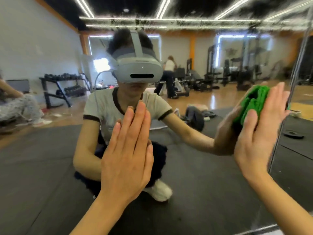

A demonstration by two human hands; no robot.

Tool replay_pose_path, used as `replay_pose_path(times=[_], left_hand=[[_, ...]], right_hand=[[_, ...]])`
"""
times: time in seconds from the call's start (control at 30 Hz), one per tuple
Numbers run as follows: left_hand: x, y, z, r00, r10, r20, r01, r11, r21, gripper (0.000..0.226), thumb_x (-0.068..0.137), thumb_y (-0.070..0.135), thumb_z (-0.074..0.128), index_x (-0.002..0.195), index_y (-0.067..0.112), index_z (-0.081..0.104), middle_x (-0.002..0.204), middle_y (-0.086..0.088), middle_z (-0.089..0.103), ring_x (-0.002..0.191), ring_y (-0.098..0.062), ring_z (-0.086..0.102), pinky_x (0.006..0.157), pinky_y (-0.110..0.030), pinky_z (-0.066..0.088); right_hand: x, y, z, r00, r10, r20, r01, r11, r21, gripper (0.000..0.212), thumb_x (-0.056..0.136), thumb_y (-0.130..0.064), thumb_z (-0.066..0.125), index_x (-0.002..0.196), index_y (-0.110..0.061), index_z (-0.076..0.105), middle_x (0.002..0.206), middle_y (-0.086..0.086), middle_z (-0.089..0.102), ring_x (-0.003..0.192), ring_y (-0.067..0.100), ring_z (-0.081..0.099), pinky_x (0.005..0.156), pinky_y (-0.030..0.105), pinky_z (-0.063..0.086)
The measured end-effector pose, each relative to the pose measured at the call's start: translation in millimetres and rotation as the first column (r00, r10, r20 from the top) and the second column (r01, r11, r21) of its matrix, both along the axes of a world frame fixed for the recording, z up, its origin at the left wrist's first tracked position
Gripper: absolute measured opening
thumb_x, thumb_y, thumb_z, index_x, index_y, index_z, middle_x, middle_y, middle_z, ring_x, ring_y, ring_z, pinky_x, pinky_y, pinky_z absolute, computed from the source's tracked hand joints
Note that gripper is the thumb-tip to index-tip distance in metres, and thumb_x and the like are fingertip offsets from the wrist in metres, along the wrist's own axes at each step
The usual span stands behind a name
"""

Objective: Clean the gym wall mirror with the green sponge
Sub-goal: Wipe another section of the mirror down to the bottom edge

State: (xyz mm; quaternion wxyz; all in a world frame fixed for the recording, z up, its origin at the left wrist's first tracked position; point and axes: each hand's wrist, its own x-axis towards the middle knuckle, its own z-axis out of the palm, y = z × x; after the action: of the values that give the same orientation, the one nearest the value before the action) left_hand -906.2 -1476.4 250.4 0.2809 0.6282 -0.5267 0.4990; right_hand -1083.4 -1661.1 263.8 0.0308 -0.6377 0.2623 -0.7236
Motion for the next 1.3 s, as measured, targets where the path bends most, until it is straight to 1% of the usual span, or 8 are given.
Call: replay_pose_path(times=[0.07, 0.27, 0.37, 0.53, 0.77, 1.0, 1.17, 1.3], left_hand=[[-1, -1, -1, 1.000, -0.001, -0.017, 0.000, 1.000, -0.005, 0.064, 0.100, 0.022, 0.035, 0.158, 0.003, 0.017, 0.167, -0.007, 0.011, 0.157, -0.018, 0.000, 0.127, -0.034, 0.000], [-2, 0, 0, 1.000, 0.002, -0.025, -0.003, 1.000, -0.008, 0.064, 0.101, 0.023, 0.036, 0.158, 0.004, 0.018, 0.168, -0.004, 0.010, 0.157, -0.018, 0.002, 0.127, -0.034, 0.001], [-2, 0, -1, 1.000, 0.000, -0.031, 0.000, 1.000, 0.001, 0.065, 0.099, 0.023, 0.038, 0.159, 0.004, 0.018, 0.168, -0.004, 0.010, 0.157, -0.019, 0.003, 0.127, -0.034, 0.001], [-12, 1, 1, 0.990, -0.075, -0.117, 0.075, 0.997, -0.003, 0.065, 0.098, 0.016, 0.038, 0.159, 0.006, 0.021, 0.169, -0.003, 0.010, 0.157, -0.018, 0.001, 0.127, -0.033, -0.004], [-57, -38, 11, 0.951, -0.292, -0.100, 0.293, 0.956, -0.005, 0.075, 0.094, 0.002, 0.042, 0.159, 0.008, 0.006, 0.168, 0.001, 0.005, 0.157, -0.018, 0.000, 0.127, -0.034, -0.003], [-71, -68, 2, 0.964, -0.261, -0.058, 0.265, 0.960, 0.085, 0.069, 0.098, 0.006, 0.038, 0.160, 0.007, 0.009, 0.169, -0.010, 0.008, 0.157, -0.024, 0.004, 0.127, -0.036, 0.000], [-72, -71, -3, 0.952, -0.296, -0.077, 0.301, 0.952, 0.062, 0.069, 0.098, 0.011, 0.038, 0.160, 0.005, 0.007, 0.168, -0.004, 0.007, 0.157, -0.022, 0.005, 0.127, -0.035, 0.001], [-78, -72, -4, 0.971, -0.236, -0.033, 0.238, 0.966, 0.104, 0.071, 0.096, 0.017, 0.041, 0.160, 0.005, 0.013, 0.169, -0.004, 0.007, 0.157, -0.021, 0.002, 0.127, -0.035, -0.002]], right_hand=[[26, 24, 4, 0.999, -0.005, 0.035, 0.004, 1.000, 0.029, 0.057, 0.104, -0.012, 0.035, 0.157, 0.001, 0.016, 0.166, 0.019, 0.012, 0.154, 0.030, 0.003, 0.125, 0.045, -0.007], [65, 52, 27, 0.909, -0.134, -0.395, -0.106, 0.841, -0.530, 0.053, 0.105, -0.023, 0.039, 0.153, -0.007, 0.023, 0.162, 0.014, 0.029, 0.150, 0.020, 0.014, 0.125, 0.044, 0.002], [27, 8, 25, 0.963, -0.072, -0.260, -0.027, 0.933, -0.359, 0.053, 0.106, -0.022, 0.036, 0.155, -0.005, 0.022, 0.162, 0.017, 0.018, 0.153, 0.020, 0.002, 0.125, 0.042, -0.005], [3, 8, 43, 0.996, -0.068, 0.050, 0.054, 0.966, 0.251, 0.067, 0.097, -0.032, 0.009, 0.157, -0.002, 0.016, 0.167, 0.017, 0.006, 0.155, 0.032, 0.001, 0.123, 0.052, -0.004], [33, 25, 0, 0.903, -0.119, -0.413, -0.089, 0.888, -0.451, 0.049, 0.107, -0.025, 0.039, 0.153, -0.011, 0.028, 0.161, 0.011, 0.028, 0.153, 0.020, 0.011, 0.126, 0.045, 0.003], [5, -5, -20, 0.998, -0.058, -0.024, 0.058, 0.998, -0.005, 0.056, 0.106, -0.022, 0.033, 0.158, -0.010, 0.016, 0.166, 0.008, 0.013, 0.154, 0.021, 0.000, 0.125, 0.054, 0.000], [13, 5, -22, 0.909, -0.104, -0.403, -0.087, 0.899, -0.430, 0.050, 0.105, -0.025, 0.040, 0.152, -0.012, 0.029, 0.162, 0.005, 0.023, 0.154, 0.018, 0.006, 0.126, 0.044, 0.002], [-24, -39, 12, 0.982, -0.048, -0.180, -0.002, 0.964, -0.268, 0.054, 0.105, -0.019, 0.039, 0.155, -0.007, 0.026, 0.163, 0.017, 0.023, 0.153, 0.022, 0.005, 0.125, 0.038, -0.007]])
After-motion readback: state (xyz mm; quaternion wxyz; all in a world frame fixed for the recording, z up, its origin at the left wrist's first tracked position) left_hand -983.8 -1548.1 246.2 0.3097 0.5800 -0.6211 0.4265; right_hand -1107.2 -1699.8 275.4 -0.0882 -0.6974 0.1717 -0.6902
